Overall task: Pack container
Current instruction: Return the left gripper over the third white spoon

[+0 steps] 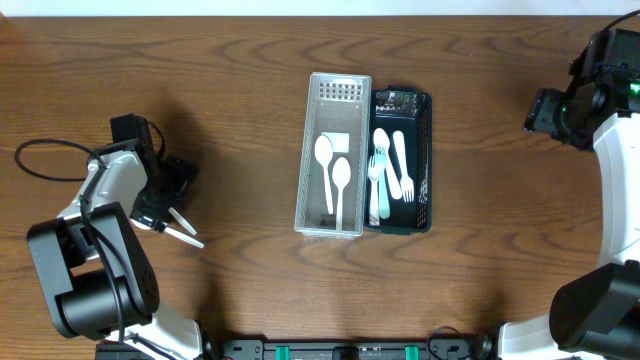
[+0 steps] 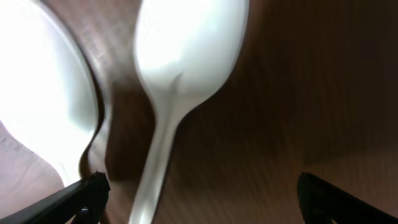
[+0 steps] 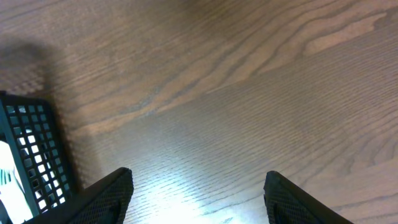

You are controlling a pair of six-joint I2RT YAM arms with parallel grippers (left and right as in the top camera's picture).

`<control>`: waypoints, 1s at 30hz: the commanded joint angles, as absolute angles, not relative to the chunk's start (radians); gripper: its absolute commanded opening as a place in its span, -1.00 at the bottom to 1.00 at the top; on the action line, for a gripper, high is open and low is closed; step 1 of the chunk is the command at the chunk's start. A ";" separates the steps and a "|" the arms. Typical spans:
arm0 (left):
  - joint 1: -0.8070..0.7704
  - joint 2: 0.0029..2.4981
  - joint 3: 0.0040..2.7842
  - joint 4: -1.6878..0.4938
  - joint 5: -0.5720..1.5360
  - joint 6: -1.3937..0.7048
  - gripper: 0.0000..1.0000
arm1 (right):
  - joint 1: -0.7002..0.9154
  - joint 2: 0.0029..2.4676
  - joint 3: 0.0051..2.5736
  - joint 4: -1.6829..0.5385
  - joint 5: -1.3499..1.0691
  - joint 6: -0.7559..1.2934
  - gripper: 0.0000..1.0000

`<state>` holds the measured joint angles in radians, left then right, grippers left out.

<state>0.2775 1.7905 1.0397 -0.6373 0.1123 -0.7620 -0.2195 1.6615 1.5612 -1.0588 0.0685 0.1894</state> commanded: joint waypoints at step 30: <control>0.296 1.876 1.036 -0.607 0.131 -0.715 0.29 | -0.229 1.666 1.557 -1.070 0.078 0.175 0.42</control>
